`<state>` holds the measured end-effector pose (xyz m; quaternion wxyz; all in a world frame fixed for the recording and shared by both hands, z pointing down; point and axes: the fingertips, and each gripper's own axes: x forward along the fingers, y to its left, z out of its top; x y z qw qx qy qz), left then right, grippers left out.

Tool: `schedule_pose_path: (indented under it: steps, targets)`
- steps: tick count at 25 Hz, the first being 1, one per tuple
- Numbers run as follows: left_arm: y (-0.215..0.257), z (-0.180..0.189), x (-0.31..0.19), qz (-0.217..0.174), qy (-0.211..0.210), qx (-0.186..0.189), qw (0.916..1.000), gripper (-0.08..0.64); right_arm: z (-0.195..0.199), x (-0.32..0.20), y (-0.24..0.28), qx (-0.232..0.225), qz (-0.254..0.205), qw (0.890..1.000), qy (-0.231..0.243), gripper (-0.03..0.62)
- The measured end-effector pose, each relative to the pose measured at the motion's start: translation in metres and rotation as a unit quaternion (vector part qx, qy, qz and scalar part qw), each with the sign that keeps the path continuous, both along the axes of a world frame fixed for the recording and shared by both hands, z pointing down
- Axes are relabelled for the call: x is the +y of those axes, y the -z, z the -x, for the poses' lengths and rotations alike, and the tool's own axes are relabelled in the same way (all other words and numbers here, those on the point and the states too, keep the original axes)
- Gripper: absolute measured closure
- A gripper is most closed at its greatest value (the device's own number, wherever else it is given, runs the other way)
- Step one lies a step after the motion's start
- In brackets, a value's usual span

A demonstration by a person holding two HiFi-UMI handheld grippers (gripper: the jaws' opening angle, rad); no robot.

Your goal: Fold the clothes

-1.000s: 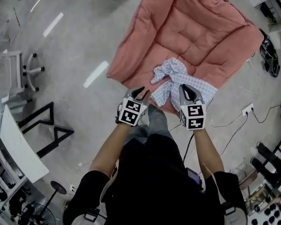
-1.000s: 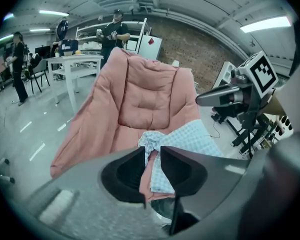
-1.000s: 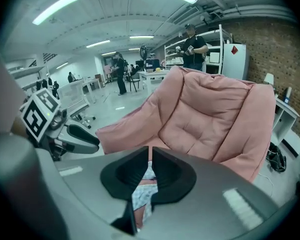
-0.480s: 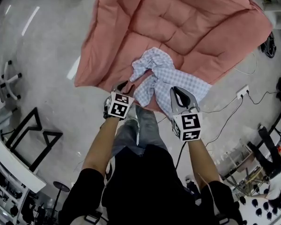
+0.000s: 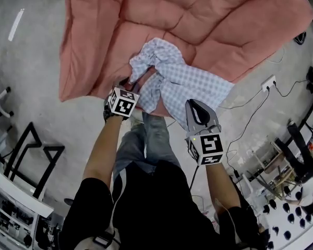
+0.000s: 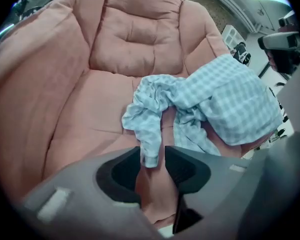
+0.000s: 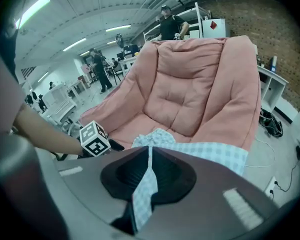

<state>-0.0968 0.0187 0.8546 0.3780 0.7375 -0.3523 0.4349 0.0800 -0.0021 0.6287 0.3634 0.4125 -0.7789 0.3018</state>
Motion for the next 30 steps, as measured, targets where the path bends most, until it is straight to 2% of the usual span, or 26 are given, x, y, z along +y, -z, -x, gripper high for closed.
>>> schedule_pose_path:
  steps: [7,8,10,13,17,21,25,30]
  targets:
    - [-0.014,-0.005,0.001,0.027,-0.001,-0.004,0.9996,0.397,0.001,0.002,-0.007,0.004,0.007,1.000,-0.005,0.566]
    - [-0.016,-0.003,0.002,0.030,-0.002,-0.007,0.9995,0.413,0.003,0.003,-0.007,0.004,0.008,1.000,-0.004,0.566]
    - [-0.018,0.002,0.002,0.034,0.002,-0.014,0.9993,0.537,0.007,0.002,-0.007,0.004,0.010,1.000,-0.001,0.569]
    - [-0.009,0.006,-0.003,0.030,0.005,-0.014,0.9995,0.545,0.009,-0.001,-0.004,0.005,0.010,1.000,0.001,0.572]
    - [0.030,0.015,-0.023,-0.007,-0.009,-0.020,0.9997,0.545,0.015,-0.011,0.011,0.007,0.003,1.000,0.006,0.572]
    - [0.088,0.029,-0.054,-0.053,-0.042,-0.043,0.9968,0.546,0.025,-0.028,0.037,-0.001,-0.009,1.000,0.011,0.572]
    - [0.155,0.045,-0.087,-0.096,-0.073,-0.070,0.9902,0.546,0.034,-0.053,0.073,-0.014,-0.030,0.999,0.018,0.572]
    - [0.234,0.072,-0.127,-0.147,-0.093,-0.110,0.9786,0.546,0.053,-0.085,0.104,-0.043,-0.055,0.997,0.034,0.572]
